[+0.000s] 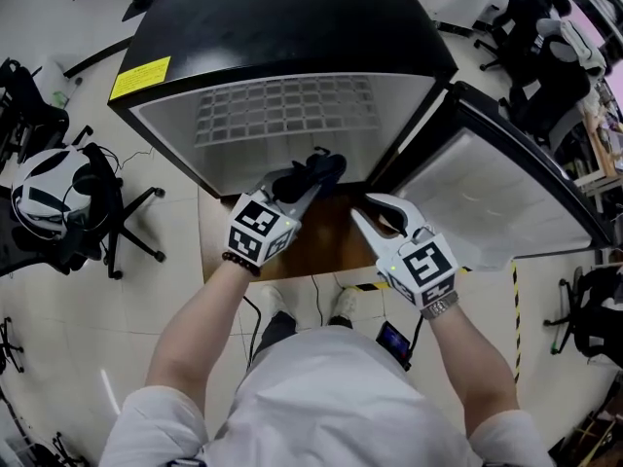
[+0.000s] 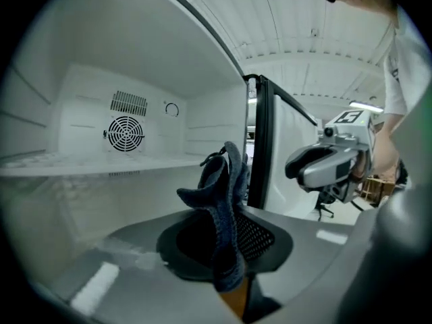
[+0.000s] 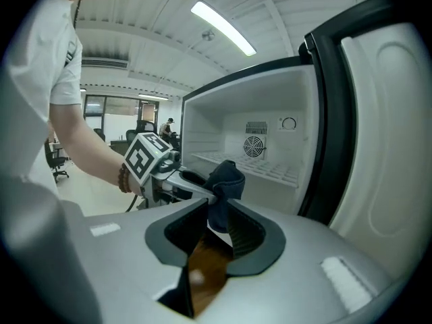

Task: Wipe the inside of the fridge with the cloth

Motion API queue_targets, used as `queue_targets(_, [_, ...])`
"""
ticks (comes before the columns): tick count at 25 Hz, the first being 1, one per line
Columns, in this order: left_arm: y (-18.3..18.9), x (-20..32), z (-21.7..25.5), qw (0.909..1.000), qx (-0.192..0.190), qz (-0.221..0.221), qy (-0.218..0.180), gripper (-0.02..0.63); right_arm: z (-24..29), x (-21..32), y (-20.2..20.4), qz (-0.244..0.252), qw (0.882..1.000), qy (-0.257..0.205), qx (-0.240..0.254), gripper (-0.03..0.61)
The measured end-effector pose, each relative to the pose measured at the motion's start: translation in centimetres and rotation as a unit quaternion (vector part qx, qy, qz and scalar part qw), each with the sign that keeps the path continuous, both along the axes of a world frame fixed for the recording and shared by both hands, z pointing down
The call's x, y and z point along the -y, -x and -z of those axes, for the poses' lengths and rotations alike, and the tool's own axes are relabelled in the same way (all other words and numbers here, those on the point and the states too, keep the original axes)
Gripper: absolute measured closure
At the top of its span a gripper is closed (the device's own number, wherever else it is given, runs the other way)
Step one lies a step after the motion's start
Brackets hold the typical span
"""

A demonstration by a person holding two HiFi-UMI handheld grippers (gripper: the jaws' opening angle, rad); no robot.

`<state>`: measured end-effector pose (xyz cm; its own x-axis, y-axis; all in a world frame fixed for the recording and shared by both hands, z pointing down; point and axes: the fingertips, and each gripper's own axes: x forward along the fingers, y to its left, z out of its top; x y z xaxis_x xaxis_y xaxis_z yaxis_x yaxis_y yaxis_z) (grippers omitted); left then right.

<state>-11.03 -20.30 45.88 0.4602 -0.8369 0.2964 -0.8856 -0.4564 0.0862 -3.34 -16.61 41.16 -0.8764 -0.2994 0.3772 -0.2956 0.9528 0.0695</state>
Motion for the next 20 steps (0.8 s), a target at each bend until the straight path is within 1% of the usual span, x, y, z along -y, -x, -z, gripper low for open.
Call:
queue_targets(4, [0.4,2.6,-1.7,0.9981,0.016,0.058,0.008,0.54,0.1,1.0,0.0,-0.026,1.0,-0.007,-0.001,0.506])
queue_targets(9, [0.8,5.7,-3.6,0.9925,0.025,0.118,0.019,0.54,0.5,1.8,0.6,-0.043,0.999,-0.016,0.0,0.577])
queue_targets(12, [0.9,7.3,-4.9,0.9885,0.026,0.146,0.029,0.54,0.2,1.7,0.8,-0.038,0.999,-0.016,-0.002,0.577])
queue_targets(18, [1.0,10.4,-6.8,0.9813,0.006,0.188,0.042,0.54,-0.8,1.1,0.9,-0.018,1.0,-0.007,-0.007,0.577])
queue_targets(20, [1.1,11.4,-7.3,0.979,0.004,0.199,0.045,0.54,-1.2,1.0,0.9,-0.007,1.0,-0.01,-0.011,0.577])
